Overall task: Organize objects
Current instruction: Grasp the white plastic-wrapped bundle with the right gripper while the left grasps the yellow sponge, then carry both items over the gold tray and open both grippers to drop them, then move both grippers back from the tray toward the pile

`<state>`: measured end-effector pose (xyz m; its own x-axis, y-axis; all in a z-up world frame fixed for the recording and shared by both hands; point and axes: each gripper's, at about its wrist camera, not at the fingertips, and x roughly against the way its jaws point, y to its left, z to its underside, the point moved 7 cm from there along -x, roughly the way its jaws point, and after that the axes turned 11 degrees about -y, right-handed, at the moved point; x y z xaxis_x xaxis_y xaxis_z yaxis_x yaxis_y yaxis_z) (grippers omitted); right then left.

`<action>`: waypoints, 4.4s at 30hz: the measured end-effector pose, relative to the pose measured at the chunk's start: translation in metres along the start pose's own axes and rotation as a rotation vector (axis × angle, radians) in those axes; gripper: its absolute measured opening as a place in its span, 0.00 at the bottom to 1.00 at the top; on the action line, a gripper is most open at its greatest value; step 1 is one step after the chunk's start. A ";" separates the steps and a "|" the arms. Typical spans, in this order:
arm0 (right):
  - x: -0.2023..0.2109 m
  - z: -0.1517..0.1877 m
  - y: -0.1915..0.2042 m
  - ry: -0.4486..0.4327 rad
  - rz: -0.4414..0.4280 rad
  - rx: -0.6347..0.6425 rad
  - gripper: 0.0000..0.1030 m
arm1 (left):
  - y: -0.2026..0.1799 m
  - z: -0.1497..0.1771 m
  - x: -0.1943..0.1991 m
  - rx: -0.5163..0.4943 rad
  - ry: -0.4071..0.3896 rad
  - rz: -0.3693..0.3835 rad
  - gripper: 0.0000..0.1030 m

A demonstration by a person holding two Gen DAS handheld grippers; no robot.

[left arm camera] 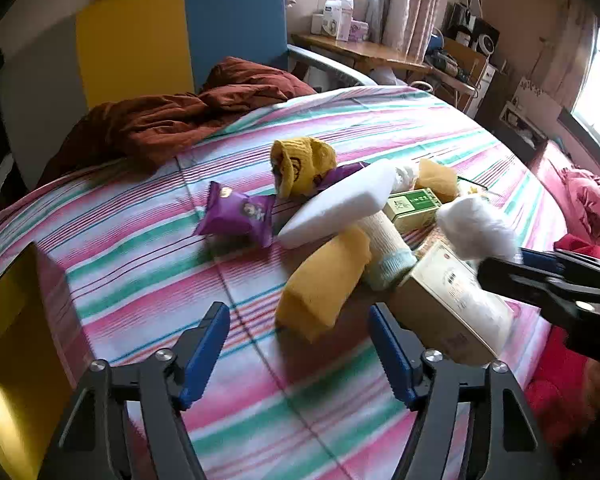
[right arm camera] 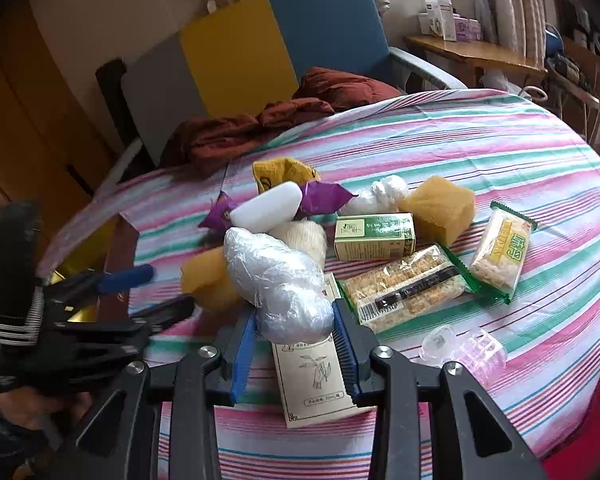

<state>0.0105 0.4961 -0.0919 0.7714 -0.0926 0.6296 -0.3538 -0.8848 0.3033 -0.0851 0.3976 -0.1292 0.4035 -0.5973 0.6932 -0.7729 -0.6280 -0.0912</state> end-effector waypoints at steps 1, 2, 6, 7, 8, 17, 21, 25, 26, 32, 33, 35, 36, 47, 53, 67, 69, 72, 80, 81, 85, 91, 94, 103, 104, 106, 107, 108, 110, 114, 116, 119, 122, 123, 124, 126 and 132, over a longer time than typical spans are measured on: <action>0.000 -0.001 0.000 -0.003 -0.010 -0.007 0.35 | -0.001 -0.001 -0.007 -0.008 0.007 -0.004 0.68; 0.000 -0.001 0.000 -0.003 -0.020 -0.009 0.35 | -0.001 -0.001 -0.012 -0.011 0.013 -0.007 0.66; -0.002 -0.002 0.001 -0.005 -0.026 -0.010 0.35 | -0.004 0.002 -0.031 -0.003 0.063 0.029 0.39; -0.001 -0.002 0.000 -0.010 -0.024 -0.009 0.35 | -0.004 0.002 -0.029 0.007 0.054 0.031 0.39; -0.001 -0.003 0.000 -0.015 -0.025 -0.009 0.35 | -0.005 0.002 -0.026 0.008 0.045 0.035 0.38; 0.006 -0.005 0.015 -0.047 -0.054 0.047 0.35 | -0.003 0.012 0.044 0.078 -0.029 0.099 0.37; 0.011 -0.001 0.032 -0.040 -0.070 0.083 0.35 | 0.013 0.016 0.073 0.114 -0.065 0.092 0.37; 0.014 0.005 0.067 -0.029 -0.128 0.119 0.35 | 0.043 0.018 0.106 0.156 -0.112 0.037 0.37; 0.013 0.006 0.078 -0.024 -0.144 0.132 0.35 | 0.054 0.018 0.113 0.167 -0.123 0.017 0.37; -0.001 0.021 0.150 0.036 -0.255 0.201 0.35 | 0.133 0.034 0.151 0.253 -0.167 -0.135 0.37; -0.005 0.024 0.162 0.050 -0.270 0.215 0.35 | 0.146 0.037 0.156 0.268 -0.169 -0.160 0.37; -0.013 0.032 0.187 0.085 -0.295 0.252 0.35 | 0.177 0.048 0.165 0.310 -0.168 -0.220 0.37; -0.017 0.035 0.198 0.098 -0.306 0.268 0.35 | 0.190 0.052 0.168 0.325 -0.169 -0.243 0.37; -0.039 0.095 0.312 0.279 -0.498 0.402 0.37 | 0.305 0.074 0.184 0.435 -0.179 -0.483 0.65; -0.040 0.113 0.331 0.304 -0.538 0.400 0.50 | 0.304 0.083 0.210 0.477 -0.229 -0.511 0.81; -0.028 0.097 0.298 0.192 -0.369 0.405 0.56 | 0.241 0.108 0.238 0.450 -0.265 -0.512 0.90; -0.026 0.095 0.296 0.171 -0.352 0.413 0.57 | 0.235 0.109 0.240 0.440 -0.270 -0.521 0.91; -0.022 0.093 0.294 0.135 -0.317 0.433 0.57 | 0.227 0.110 0.244 0.419 -0.281 -0.548 0.94; -0.018 0.085 0.288 0.054 -0.255 0.443 0.63 | 0.214 0.115 0.253 0.382 -0.305 -0.597 1.00; -0.017 0.084 0.288 0.048 -0.251 0.444 0.63 | 0.212 0.115 0.253 0.376 -0.306 -0.603 1.00; -0.015 0.081 0.285 0.027 -0.238 0.432 0.63 | 0.208 0.116 0.254 0.370 -0.310 -0.607 1.00; -0.011 0.076 0.277 0.004 -0.220 0.409 0.63 | 0.199 0.113 0.254 0.354 -0.317 -0.585 1.00; -0.010 0.074 0.271 0.000 -0.208 0.399 0.63 | 0.194 0.111 0.254 0.338 -0.319 -0.575 1.00; -0.010 0.069 0.245 0.000 -0.161 0.357 0.63 | 0.175 0.103 0.246 0.300 -0.316 -0.514 1.00; -0.009 0.068 0.241 -0.001 -0.154 0.349 0.63 | 0.173 0.102 0.244 0.293 -0.313 -0.507 1.00; -0.009 0.067 0.232 -0.001 -0.139 0.335 0.63 | 0.168 0.099 0.240 0.276 -0.310 -0.494 1.00; -0.009 0.066 0.228 -0.001 -0.132 0.330 0.63 | 0.165 0.098 0.239 0.270 -0.308 -0.485 1.00; -0.008 0.065 0.223 -0.001 -0.123 0.323 0.63 | 0.163 0.097 0.237 0.264 -0.306 -0.478 1.00; -0.008 0.063 0.213 0.000 -0.105 0.308 0.63 | 0.156 0.093 0.232 0.250 -0.303 -0.458 1.00; -0.005 0.055 0.185 -0.002 -0.054 0.267 0.63 | 0.143 0.085 0.224 0.214 -0.303 -0.419 1.00; -0.002 0.050 0.170 -0.002 -0.035 0.237 0.63 | 0.136 0.080 0.218 0.200 -0.299 -0.394 1.00; 0.006 0.041 0.138 -0.002 0.006 0.183 0.63 | 0.124 0.073 0.209 0.179 -0.290 -0.358 1.00; 0.018 0.031 0.098 0.003 0.073 0.136 0.63 | 0.111 0.068 0.199 0.151 -0.278 -0.326 1.00; 0.022 0.028 0.085 0.008 0.096 0.124 0.63 | 0.107 0.066 0.196 0.144 -0.275 -0.317 1.00; 0.028 0.024 0.067 0.017 0.121 0.113 0.63 | 0.102 0.064 0.192 0.134 -0.269 -0.299 1.00; 0.036 0.019 0.041 0.043 0.159 0.123 0.63 | 0.093 0.060 0.185 0.118 -0.260 -0.270 1.00; 0.042 0.020 -0.036 0.204 0.261 0.253 0.72 | 0.073 0.055 0.162 0.097 -0.212 -0.193 1.00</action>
<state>0.0668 0.5151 -0.0910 0.5430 -0.2588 0.7989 -0.3628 -0.9303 -0.0548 -0.0492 0.2278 -0.0624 0.6396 -0.5467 0.5404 -0.6255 -0.7788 -0.0473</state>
